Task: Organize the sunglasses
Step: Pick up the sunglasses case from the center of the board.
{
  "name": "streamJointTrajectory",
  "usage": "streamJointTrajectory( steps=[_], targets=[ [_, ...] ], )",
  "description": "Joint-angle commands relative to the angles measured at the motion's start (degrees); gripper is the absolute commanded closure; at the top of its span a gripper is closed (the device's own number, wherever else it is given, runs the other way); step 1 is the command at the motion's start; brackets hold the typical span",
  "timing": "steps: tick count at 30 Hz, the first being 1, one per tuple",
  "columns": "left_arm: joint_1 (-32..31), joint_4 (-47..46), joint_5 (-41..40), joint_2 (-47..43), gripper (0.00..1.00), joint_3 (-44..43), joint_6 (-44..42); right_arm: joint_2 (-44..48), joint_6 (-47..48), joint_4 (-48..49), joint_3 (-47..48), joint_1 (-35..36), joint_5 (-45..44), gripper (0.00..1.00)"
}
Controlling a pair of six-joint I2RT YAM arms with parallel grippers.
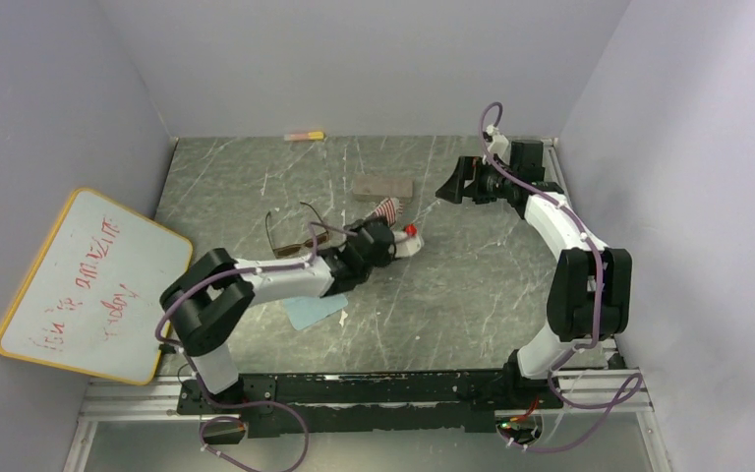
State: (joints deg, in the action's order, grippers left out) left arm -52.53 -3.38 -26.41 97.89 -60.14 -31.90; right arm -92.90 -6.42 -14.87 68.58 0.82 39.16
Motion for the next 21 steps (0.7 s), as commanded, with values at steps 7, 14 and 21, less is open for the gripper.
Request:
streamJointTrajectory(
  steps=[7, 14, 21],
  targets=[
    [-11.18, -58.13, -27.73, 12.69, 0.68, 18.81, -37.37, -0.85, -8.76, 12.46, -2.64, -0.20, 3.22, 0.00],
    [-16.17, -101.61, -30.02, 31.69, 0.72, 21.57, -69.85, -5.99, -11.68, 14.57, -4.15, 0.51, 10.39, 0.00],
    [-16.48, -101.70, -30.43, 29.49, 0.75, 20.76, -67.40, -8.53, -7.89, 19.01, -7.08, 2.28, 16.36, 0.00]
  ],
)
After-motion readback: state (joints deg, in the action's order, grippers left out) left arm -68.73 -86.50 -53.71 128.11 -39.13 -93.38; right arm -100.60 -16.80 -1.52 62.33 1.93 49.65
